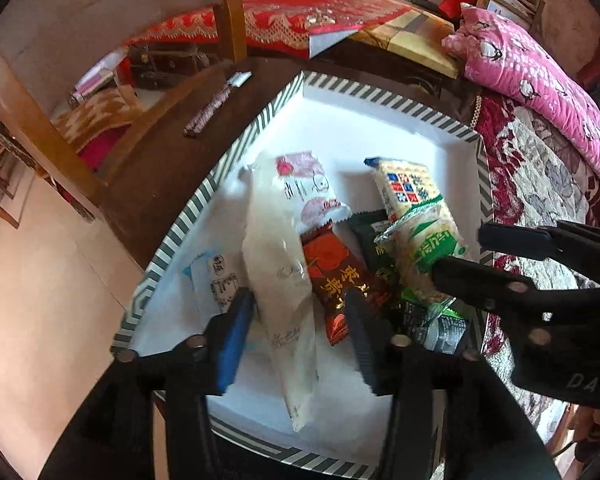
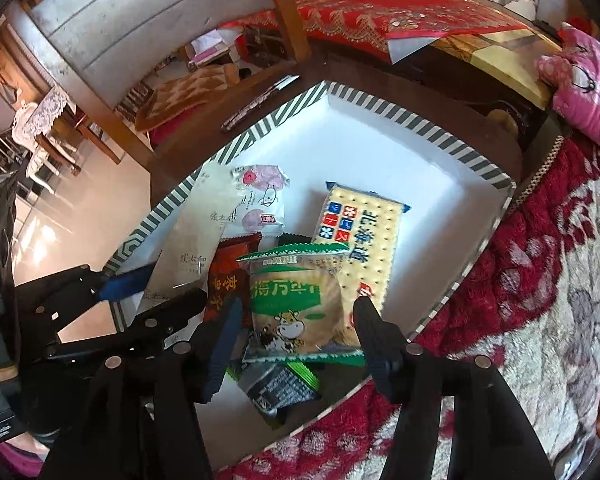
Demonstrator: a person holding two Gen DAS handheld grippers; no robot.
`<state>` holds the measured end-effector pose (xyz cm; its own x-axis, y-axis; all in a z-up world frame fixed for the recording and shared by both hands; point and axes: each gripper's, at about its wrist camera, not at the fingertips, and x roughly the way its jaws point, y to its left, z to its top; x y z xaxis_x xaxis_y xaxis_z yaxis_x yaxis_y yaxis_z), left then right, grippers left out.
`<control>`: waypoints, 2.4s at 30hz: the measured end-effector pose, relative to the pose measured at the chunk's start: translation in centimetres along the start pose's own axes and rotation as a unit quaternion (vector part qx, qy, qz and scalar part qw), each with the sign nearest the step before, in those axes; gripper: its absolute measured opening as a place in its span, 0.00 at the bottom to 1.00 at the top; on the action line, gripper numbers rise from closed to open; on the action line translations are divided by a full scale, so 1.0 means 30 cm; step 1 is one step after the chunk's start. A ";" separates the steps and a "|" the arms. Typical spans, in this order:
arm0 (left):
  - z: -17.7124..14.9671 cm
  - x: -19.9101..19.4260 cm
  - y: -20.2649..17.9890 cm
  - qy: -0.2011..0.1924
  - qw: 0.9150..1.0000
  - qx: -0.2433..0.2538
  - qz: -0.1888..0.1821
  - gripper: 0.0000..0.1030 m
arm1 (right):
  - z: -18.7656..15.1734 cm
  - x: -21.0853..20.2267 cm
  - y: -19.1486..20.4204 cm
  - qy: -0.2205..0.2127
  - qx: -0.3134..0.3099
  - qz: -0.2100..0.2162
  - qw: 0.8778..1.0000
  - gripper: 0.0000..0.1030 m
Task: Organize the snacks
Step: 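Lower both snacks into the tray and open both grippers, then move both tools over the snacks on the quilt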
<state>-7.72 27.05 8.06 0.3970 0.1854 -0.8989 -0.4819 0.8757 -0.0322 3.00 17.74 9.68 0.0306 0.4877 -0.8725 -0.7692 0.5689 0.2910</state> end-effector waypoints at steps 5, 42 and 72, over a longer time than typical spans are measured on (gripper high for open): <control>0.004 -0.058 -0.024 -0.020 1.000 0.001 0.000 0.63 | -0.052 -0.084 -0.030 -0.017 0.009 -0.005 1.000 0.62; -0.119 -0.115 -0.755 -0.013 0.978 0.183 -0.096 0.73 | -0.668 -0.521 -0.587 -0.056 0.203 -0.112 0.971 0.67; -0.144 0.005 -1.037 0.046 0.962 0.235 -0.131 0.73 | -0.852 -0.590 -0.958 -0.036 0.270 -0.159 0.949 0.72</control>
<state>3.96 -2.08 7.03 0.3749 -0.0899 -0.9227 0.0395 0.9959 -0.0810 8.25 -24.15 6.73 0.2649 0.2665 -0.9267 -0.2750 0.9420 0.1923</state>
